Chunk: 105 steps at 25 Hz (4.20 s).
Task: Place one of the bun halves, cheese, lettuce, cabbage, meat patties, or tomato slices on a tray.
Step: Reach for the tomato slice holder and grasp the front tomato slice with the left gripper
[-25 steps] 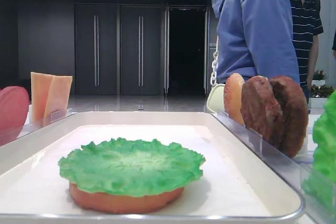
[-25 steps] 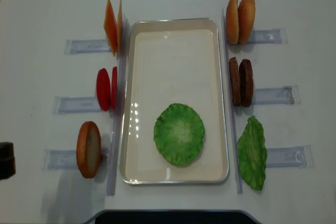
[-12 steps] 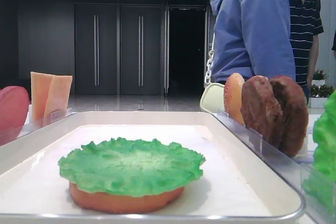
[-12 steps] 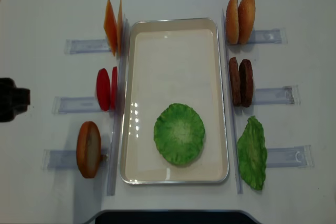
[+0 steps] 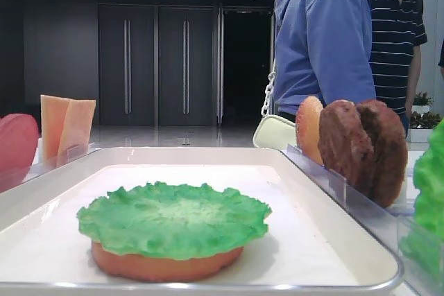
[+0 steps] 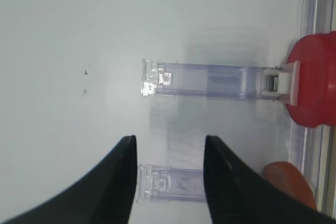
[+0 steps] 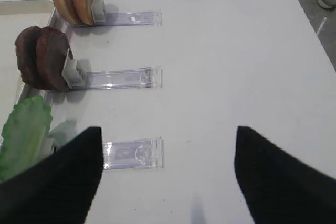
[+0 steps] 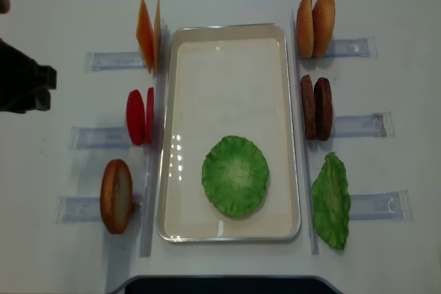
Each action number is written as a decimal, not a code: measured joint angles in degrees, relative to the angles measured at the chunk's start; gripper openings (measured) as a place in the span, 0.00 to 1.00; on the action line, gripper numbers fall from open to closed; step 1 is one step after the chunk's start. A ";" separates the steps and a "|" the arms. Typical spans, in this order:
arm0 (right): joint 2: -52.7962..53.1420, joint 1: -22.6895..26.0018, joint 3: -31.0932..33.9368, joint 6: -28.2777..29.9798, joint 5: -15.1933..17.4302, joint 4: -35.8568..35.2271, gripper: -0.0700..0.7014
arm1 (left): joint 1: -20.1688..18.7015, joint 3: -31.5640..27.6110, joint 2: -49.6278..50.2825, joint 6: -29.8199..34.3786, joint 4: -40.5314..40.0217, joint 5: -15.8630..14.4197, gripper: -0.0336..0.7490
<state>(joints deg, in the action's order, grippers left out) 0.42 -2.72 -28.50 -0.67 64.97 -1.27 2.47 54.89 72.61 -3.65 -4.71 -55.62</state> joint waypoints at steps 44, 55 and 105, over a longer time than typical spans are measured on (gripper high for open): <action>0.00 0.00 0.00 0.00 0.00 -0.05 0.77 | -31.26 4.44 13.76 -29.79 -5.46 4.40 0.46; 0.00 0.00 0.00 0.00 0.00 -0.05 0.77 | -32.42 4.50 15.10 -34.54 -7.61 5.16 0.46; 0.00 0.00 0.00 0.00 0.00 -0.05 0.77 | -32.42 10.40 28.95 -35.22 -13.89 1.99 0.11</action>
<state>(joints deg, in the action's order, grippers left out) 0.42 -2.72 -28.50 -0.67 64.97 -1.32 -29.94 65.30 101.55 -38.87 -18.60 -53.63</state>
